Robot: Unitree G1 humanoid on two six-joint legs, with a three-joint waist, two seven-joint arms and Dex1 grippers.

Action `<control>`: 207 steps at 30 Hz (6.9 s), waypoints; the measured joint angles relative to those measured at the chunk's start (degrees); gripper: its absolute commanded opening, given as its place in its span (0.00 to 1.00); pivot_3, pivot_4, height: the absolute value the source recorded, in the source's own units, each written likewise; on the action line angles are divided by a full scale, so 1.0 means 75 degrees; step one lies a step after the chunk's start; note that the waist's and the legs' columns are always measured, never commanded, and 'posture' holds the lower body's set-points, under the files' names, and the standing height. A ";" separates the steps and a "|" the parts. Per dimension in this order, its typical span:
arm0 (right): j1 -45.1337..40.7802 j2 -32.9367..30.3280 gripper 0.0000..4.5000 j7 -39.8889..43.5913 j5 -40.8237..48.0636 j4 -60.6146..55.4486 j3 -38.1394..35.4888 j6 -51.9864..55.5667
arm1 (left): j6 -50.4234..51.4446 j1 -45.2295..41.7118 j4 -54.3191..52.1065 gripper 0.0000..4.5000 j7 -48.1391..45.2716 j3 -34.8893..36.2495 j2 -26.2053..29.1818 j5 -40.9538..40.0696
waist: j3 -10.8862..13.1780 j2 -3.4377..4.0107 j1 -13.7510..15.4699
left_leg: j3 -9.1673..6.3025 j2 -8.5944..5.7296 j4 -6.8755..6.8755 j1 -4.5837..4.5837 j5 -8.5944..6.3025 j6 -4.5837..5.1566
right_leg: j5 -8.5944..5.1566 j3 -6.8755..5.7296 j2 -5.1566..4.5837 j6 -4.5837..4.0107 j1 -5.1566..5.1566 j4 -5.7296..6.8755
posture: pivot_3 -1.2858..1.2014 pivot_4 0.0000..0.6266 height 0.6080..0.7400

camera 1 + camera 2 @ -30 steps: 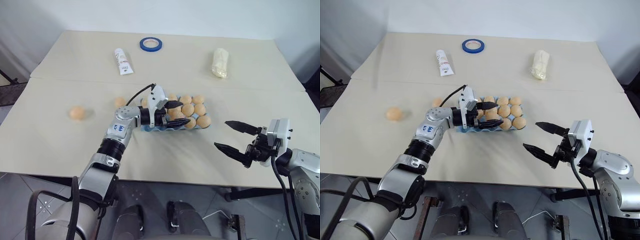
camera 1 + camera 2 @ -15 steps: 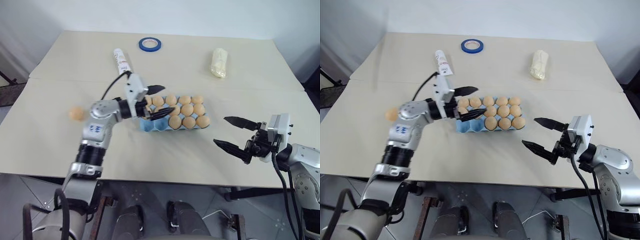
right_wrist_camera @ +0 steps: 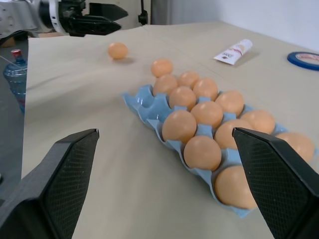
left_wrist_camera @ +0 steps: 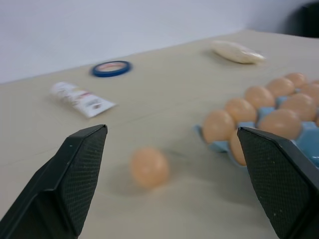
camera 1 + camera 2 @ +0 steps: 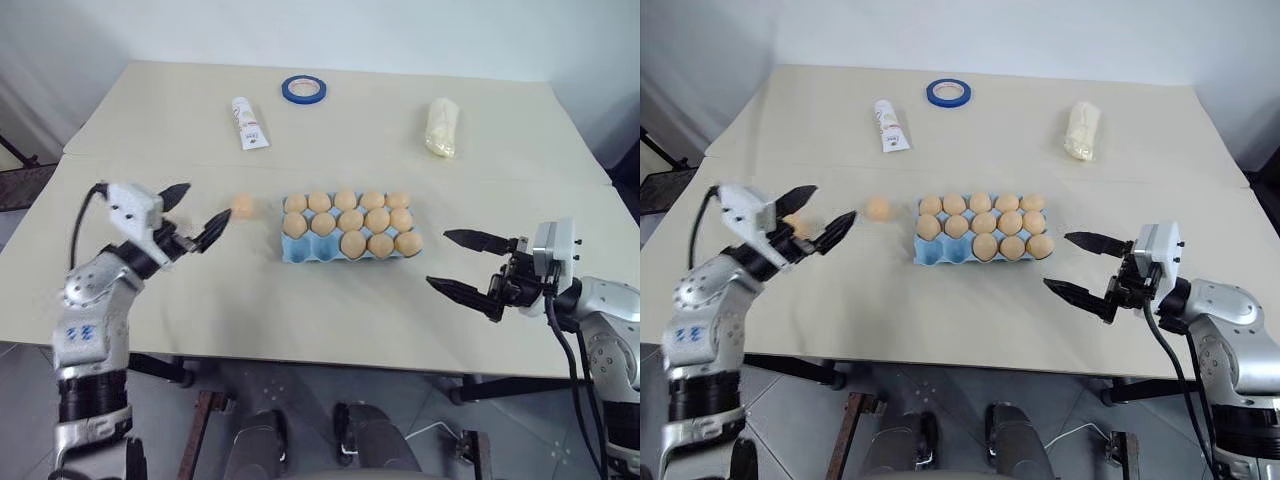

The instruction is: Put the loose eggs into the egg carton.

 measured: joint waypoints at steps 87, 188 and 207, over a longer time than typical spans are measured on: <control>0.0386 0.0321 1.00 -0.0688 0.0085 -0.0154 -0.0294 -0.0109 | -0.1099 -0.4865 0.6111 0.37 -0.3851 -0.3179 -0.1132 0.1114 | 0.0002 -0.0001 0.0010 | 0.0002 0.0001 0.0010 -0.0019 0.0011 -0.0009 | 0.0005 -0.0015 0.0009 -0.0014 -0.0021 0.0012 | 0.52 0.24 1.00; -0.0695 0.0548 1.00 -0.0312 -0.0328 0.0781 0.0337 -0.0182 | -0.0783 -0.2720 0.4004 0.34 -0.0173 -0.1401 0.0027 0.0600 | 0.0001 -0.0002 0.0020 | -0.0002 0.0008 -0.0008 -0.0017 0.0001 -0.0011 | 0.0006 -0.0030 -0.0001 -0.0026 -0.0015 -0.0011 | 0.52 0.24 1.00; 0.0207 0.0587 1.00 -0.0855 -0.0299 0.0091 -0.0009 -0.0236 | 0.0120 -0.3556 0.3869 0.34 -0.1870 -0.3059 -0.0899 0.0585 | 0.0001 -0.0001 0.0000 | 0.0001 0.0009 -0.0003 -0.0013 0.0007 -0.0016 | 0.0005 -0.0019 0.0011 -0.0021 -0.0016 0.0000 | 0.52 0.24 1.00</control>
